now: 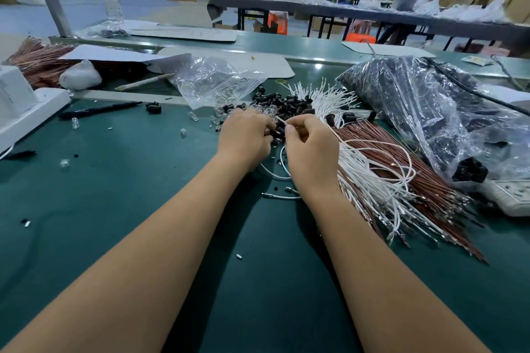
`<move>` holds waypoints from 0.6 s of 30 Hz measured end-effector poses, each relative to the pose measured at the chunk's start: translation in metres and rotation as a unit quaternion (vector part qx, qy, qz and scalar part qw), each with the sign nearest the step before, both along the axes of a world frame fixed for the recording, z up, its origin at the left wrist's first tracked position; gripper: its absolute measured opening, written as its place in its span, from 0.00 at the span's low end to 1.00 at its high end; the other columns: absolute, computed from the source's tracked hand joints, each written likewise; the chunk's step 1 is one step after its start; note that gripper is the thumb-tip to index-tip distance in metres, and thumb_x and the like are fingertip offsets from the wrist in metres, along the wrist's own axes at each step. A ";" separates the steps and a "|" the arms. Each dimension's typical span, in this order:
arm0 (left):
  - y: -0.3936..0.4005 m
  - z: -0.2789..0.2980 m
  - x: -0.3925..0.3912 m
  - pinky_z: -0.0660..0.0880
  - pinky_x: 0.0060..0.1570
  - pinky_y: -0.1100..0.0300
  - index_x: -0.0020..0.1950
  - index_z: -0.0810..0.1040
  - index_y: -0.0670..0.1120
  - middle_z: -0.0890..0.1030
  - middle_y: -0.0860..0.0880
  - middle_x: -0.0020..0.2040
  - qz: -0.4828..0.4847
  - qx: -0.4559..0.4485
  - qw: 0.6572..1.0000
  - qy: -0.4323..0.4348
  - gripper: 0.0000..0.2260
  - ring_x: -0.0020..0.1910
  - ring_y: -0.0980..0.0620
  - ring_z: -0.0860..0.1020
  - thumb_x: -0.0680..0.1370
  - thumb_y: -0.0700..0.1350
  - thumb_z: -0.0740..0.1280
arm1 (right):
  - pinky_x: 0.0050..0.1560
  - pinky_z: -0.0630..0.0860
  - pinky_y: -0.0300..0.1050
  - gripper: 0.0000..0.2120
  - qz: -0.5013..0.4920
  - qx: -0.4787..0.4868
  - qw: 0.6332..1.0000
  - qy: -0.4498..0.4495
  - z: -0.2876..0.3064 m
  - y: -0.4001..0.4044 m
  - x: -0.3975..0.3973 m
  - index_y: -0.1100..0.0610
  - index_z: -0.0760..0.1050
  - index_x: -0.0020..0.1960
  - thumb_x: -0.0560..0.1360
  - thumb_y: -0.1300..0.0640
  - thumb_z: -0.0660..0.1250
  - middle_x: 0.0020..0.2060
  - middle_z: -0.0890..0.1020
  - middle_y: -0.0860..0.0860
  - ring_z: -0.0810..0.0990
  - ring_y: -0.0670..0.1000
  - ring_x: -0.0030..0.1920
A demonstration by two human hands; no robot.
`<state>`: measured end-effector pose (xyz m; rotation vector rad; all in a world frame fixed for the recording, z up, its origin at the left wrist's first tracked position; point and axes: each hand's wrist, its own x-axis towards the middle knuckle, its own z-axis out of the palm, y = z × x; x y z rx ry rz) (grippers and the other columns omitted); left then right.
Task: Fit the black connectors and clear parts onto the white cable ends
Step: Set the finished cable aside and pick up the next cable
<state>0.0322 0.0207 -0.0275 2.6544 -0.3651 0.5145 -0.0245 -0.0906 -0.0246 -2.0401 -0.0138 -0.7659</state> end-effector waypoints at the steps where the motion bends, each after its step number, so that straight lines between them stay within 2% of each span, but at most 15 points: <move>1: 0.000 0.000 0.000 0.70 0.57 0.52 0.58 0.81 0.51 0.78 0.46 0.57 0.015 0.002 1.000 -0.012 0.11 0.59 0.42 0.71 0.78 0.46 0.65 | 0.40 0.67 0.25 0.04 0.003 -0.002 1.000 0.000 0.000 0.001 0.000 0.56 0.79 0.48 0.77 0.61 0.66 0.39 0.79 0.47 0.75 0.44 0.39; 4: 0.003 0.004 0.002 0.69 0.55 0.51 0.52 0.82 0.46 0.79 0.44 0.54 0.037 -0.056 0.996 -0.052 0.10 0.58 0.41 0.70 0.80 0.43 0.60 | 0.39 0.67 0.27 0.04 0.014 -0.004 1.000 -0.006 0.001 0.002 -0.002 0.54 0.79 0.45 0.76 0.61 0.67 0.37 0.79 0.47 0.75 0.44 0.37; 8: 0.013 0.001 0.000 0.69 0.61 0.50 0.49 0.83 0.49 0.79 0.48 0.54 -0.010 -0.041 0.999 0.015 0.09 0.60 0.42 0.70 0.76 0.42 0.63 | 0.38 0.67 0.27 0.05 0.009 -0.011 1.000 -0.016 0.003 0.002 -0.005 0.53 0.78 0.44 0.76 0.61 0.67 0.35 0.77 0.44 0.74 0.40 0.35; 12: 0.017 -0.002 -0.006 0.70 0.59 0.51 0.51 0.83 0.53 0.78 0.52 0.56 -0.014 -0.028 0.999 0.032 0.08 0.60 0.45 0.71 0.74 0.46 0.67 | 0.38 0.67 0.27 0.03 0.006 -0.009 1.000 -0.010 0.002 0.002 -0.004 0.54 0.79 0.44 0.76 0.61 0.67 0.36 0.79 0.47 0.74 0.42 0.36; 15: 0.014 0.001 -0.005 0.71 0.58 0.51 0.54 0.80 0.51 0.78 0.49 0.55 -0.003 -0.033 0.999 0.029 0.09 0.59 0.44 0.72 0.74 0.46 0.68 | 0.38 0.67 0.27 0.04 0.005 -0.009 1.000 -0.011 0.002 0.002 -0.004 0.54 0.79 0.44 0.76 0.61 0.67 0.36 0.79 0.46 0.74 0.41 0.36; 18: 0.010 0.001 -0.001 0.71 0.60 0.48 0.58 0.78 0.48 0.78 0.45 0.56 0.014 -0.035 0.998 0.053 0.12 0.60 0.44 0.72 0.75 0.45 0.67 | 0.37 0.67 0.25 0.04 0.004 -0.007 1.000 -0.014 0.001 0.000 -0.004 0.53 0.78 0.44 0.76 0.61 0.67 0.35 0.78 0.45 0.74 0.40 0.36</move>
